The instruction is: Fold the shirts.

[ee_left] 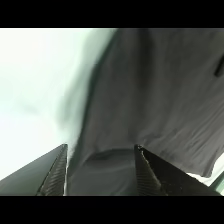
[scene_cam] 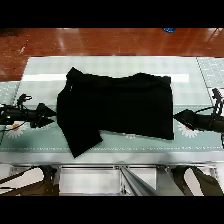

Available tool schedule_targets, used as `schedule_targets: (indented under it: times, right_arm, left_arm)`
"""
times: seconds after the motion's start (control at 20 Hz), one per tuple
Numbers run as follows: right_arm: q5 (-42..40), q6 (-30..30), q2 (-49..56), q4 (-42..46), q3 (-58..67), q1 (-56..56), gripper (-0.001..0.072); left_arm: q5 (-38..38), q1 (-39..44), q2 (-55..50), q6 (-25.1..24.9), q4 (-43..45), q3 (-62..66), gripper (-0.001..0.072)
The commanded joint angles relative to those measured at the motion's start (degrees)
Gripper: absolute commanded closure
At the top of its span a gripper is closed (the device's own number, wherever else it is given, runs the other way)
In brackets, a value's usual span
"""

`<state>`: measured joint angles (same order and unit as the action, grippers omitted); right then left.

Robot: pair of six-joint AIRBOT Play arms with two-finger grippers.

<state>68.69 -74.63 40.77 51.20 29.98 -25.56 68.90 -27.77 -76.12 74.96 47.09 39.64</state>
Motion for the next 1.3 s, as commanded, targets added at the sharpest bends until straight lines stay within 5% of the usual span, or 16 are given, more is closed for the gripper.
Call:
schedule_targets:
  times: [0.0, 0.2, 0.25, 0.3, 0.35, 0.6, 1.25]
  right_arm:
    - [-0.1, -1.9, -2.6, -0.2, -0.9, -0.1, 0.0305]
    - [-0.6, -2.9, -2.6, -0.4, -0.9, -1.7, 0.0305]
    - [-0.4, -3.0, -2.6, -0.4, -0.9, -2.6, 0.0305]
    - [-0.2, -3.0, -2.6, -0.3, -0.9, -3.7, 0.0305]
    - [-0.2, -2.9, -2.6, 0.1, -0.9, -5.1, 0.0305]
    - [1.9, -5.5, 4.5, 13.4, -2.7, -11.6, 0.0305]
    - [-0.8, -1.8, 20.0, 7.2, -5.9, -7.8, 0.0305]
  left_arm:
    - [-1.2, 3.6, -2.1, 0.3, -0.4, -0.9, 0.0202]
    - [-1.3, 7.6, -4.1, 0.3, -0.4, -0.9, 0.0216]
    - [-1.3, 8.2, -4.3, 0.0, -0.4, -0.9, 0.0337]
    - [-1.4, 8.5, -4.3, -0.8, -0.4, -0.9, 0.0618]
    - [-1.4, 8.5, -4.2, -1.3, -0.5, -0.9, 0.0691]
    - [-0.7, 8.5, -4.2, -1.5, -0.4, -0.9, 0.0691]
    - [-0.1, 8.5, -4.2, -3.0, -0.5, -0.9, 0.069]
